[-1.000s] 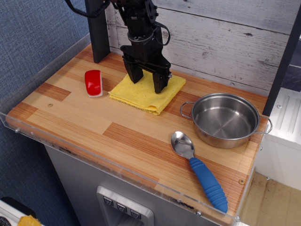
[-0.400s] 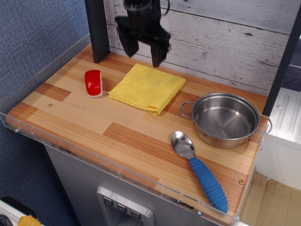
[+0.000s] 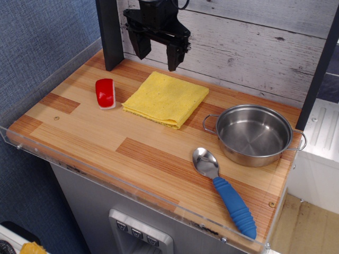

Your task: Move the cloth against the far edge of the counter.

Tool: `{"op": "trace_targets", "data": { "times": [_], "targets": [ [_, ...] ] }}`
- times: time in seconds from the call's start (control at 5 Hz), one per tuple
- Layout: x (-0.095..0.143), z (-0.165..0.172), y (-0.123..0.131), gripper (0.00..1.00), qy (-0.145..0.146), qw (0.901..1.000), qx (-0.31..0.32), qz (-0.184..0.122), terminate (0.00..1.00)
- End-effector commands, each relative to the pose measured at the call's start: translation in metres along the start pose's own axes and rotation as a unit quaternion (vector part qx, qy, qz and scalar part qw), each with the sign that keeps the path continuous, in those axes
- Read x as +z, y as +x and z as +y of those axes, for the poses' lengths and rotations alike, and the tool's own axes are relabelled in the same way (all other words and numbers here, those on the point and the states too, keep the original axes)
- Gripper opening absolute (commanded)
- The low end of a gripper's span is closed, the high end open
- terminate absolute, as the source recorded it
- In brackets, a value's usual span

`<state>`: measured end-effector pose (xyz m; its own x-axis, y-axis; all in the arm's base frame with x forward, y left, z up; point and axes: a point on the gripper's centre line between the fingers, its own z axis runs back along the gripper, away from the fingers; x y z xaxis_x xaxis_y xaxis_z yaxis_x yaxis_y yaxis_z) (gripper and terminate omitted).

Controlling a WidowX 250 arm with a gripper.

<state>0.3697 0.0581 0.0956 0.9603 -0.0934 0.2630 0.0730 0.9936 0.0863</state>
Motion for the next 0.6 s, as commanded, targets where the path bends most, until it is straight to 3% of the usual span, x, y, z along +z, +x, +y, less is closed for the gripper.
{"op": "trace_targets", "data": {
  "times": [0.0,0.2,0.4],
  "targets": [
    [0.034,-0.024,-0.037,1.00,-0.003,0.9996,0.022,0.020,0.00],
    [0.041,-0.044,-0.073,1.00,-0.011,0.9986,0.029,0.043,0.00],
    [0.047,-0.060,-0.098,1.00,-0.001,0.9984,0.023,0.052,0.00]
  ]
}}
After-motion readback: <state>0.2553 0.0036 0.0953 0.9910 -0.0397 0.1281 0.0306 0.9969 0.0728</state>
